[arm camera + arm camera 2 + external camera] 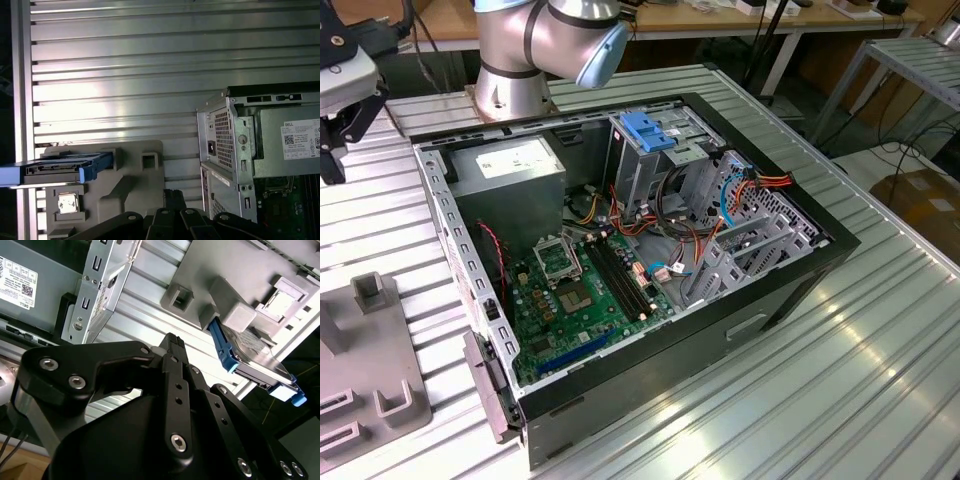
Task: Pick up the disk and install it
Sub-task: 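Reach for the disk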
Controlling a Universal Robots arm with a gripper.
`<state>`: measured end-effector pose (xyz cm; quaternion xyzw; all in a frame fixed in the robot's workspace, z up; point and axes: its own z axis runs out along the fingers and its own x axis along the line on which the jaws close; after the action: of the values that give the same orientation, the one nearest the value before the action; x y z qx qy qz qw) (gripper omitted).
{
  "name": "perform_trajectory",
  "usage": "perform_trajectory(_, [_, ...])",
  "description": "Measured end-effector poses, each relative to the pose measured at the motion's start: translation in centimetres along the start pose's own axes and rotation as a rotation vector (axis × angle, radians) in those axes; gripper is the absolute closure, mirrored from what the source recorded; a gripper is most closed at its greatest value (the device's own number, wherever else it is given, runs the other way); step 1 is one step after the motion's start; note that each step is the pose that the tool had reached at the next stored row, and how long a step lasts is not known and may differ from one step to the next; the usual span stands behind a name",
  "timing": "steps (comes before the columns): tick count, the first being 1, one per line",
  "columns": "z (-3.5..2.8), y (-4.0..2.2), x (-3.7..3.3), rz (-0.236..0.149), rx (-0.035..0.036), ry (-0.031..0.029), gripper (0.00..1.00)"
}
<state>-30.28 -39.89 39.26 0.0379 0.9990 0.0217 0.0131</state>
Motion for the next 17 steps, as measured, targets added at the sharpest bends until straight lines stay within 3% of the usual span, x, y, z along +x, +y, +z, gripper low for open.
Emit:
perform_trajectory(8, [-0.03,-0.08,1.03,0.0,0.0,-0.0001,0.9])
perform_trajectory(12, [-0.06,-0.16,2.13,0.0,0.0,0.0,0.9])
perform_trajectory(17, [-0.08,-0.22,2.92,0.0,0.0,0.0,0.9])
